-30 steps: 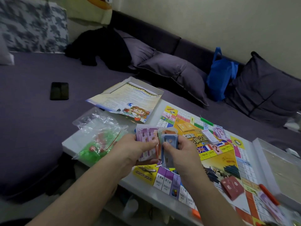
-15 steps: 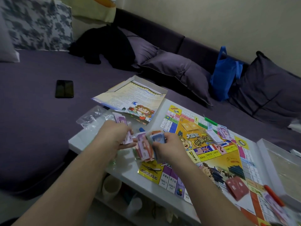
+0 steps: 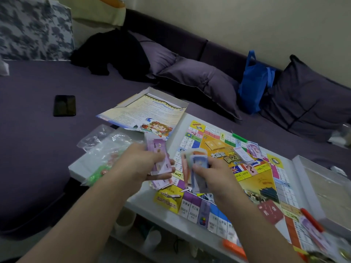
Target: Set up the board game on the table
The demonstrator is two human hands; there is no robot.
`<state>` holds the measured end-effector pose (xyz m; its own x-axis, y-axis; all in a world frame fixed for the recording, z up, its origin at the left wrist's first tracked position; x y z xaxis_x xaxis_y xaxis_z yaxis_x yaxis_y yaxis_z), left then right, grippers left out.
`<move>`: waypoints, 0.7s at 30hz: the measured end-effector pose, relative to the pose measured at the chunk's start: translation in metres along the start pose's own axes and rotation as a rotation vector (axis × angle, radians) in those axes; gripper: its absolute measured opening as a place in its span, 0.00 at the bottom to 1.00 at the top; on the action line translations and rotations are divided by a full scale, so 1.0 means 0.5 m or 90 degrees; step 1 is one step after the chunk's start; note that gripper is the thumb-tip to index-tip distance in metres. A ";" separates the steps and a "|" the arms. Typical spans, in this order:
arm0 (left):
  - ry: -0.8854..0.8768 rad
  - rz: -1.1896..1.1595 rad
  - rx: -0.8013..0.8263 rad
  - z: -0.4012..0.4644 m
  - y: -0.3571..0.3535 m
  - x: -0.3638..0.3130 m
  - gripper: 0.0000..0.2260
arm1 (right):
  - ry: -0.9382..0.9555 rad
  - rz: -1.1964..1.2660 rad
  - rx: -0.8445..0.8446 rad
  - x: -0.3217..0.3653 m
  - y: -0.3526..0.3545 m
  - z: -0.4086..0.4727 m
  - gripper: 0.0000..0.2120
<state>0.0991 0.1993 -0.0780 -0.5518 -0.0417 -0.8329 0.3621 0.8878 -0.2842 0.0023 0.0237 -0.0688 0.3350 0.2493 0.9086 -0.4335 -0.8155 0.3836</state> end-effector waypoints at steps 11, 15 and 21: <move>0.040 0.103 0.241 -0.070 -0.226 0.065 0.12 | 0.021 0.129 -0.128 -0.058 0.171 -0.097 0.06; 0.051 0.135 0.292 -0.080 -0.287 0.084 0.12 | 0.007 0.166 -0.152 -0.094 0.225 -0.117 0.07; 0.035 0.176 0.311 -0.079 -0.362 0.114 0.09 | 0.009 0.231 -0.151 -0.137 0.283 -0.126 0.08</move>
<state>-0.0277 0.0544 -0.0554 -0.4203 0.1977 -0.8856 0.7976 0.5458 -0.2567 -0.1349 -0.0758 -0.0662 0.1148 -0.0232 0.9931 -0.7015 -0.7098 0.0645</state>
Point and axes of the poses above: each hand's wrist, its own z-axis towards the middle knuckle, its own y-axis out of the back of the hand, x = y × z, the point moved 3 cm from there along z, towards the middle knuckle, and after that the axes turned 5 degrees about y, right-handed, at the moved point
